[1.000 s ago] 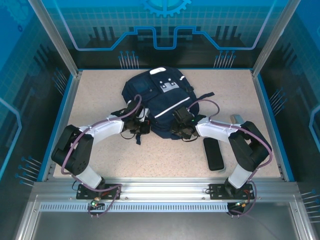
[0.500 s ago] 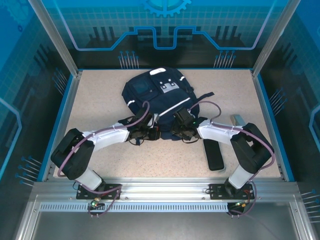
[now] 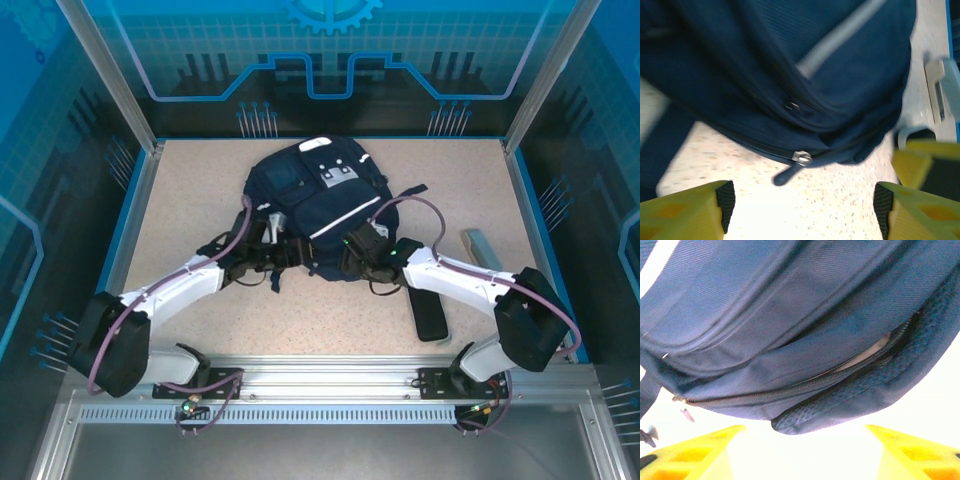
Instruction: Pack books, pencil case, and school supplies into a backpack
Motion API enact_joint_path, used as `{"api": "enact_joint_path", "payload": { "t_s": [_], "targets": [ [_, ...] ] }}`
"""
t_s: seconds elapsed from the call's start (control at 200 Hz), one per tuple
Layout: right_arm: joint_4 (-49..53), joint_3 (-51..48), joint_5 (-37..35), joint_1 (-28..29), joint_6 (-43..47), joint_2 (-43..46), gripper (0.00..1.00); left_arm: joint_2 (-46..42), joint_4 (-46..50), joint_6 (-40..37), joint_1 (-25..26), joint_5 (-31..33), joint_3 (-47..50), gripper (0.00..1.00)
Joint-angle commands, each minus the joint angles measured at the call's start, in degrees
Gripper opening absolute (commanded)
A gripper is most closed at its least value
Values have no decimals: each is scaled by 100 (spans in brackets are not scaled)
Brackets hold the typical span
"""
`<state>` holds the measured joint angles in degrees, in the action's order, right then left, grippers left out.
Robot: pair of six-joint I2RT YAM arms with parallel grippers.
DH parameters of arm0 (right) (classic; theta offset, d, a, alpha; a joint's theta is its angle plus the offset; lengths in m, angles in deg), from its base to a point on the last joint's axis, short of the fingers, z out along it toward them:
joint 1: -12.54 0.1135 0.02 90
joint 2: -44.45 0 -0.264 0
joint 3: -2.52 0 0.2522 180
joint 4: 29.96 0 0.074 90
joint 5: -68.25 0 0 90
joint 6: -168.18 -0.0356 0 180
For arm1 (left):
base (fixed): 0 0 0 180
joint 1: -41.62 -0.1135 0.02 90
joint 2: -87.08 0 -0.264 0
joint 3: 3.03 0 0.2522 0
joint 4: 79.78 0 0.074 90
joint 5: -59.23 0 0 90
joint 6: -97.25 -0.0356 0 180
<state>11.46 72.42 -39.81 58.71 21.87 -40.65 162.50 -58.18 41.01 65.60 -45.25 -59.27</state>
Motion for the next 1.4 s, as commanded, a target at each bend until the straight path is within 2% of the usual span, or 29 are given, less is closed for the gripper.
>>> {"api": "enact_joint_path", "payload": {
  "t_s": [0.0, 0.14, 0.22, 0.355, 0.55, 0.635, 1.056, 1.321, 1.396],
  "targets": [
    [665, 672, -521, 455, 688, -309, 61, -265, 344, 364, -415, 206, 199, 79],
    [969, 1469, -552, 877, 895, -1042, 60, -395, 506, 606, -842, 386, 314, 83],
    [754, 1670, -220, 974, 839, -1353, 59, -427, 528, 777, -1045, 436, 375, 84],
    [444, 1810, 290, 990, 243, -1775, 57, -431, 438, 930, -1221, 446, 451, 86],
    [94, 2051, 629, 993, -380, -2375, 53, -362, 386, 1021, -1282, 474, 451, 90],
    [6, 2101, 440, 999, -569, -2514, 48, -313, 369, 1060, -1305, 434, 442, 91],
    [248, 2302, -439, 978, -994, -2717, 44, -30, -80, 1332, -1309, -114, 521, 92],
    [429, 2412, -705, 988, -1083, -2815, 32, 444, -1253, 2027, -1309, -932, 725, 90],
    [409, 2410, -702, 990, -1022, -2831, 24, 637, -1643, 2226, -1309, -1109, 780, 86]
  ]
}}
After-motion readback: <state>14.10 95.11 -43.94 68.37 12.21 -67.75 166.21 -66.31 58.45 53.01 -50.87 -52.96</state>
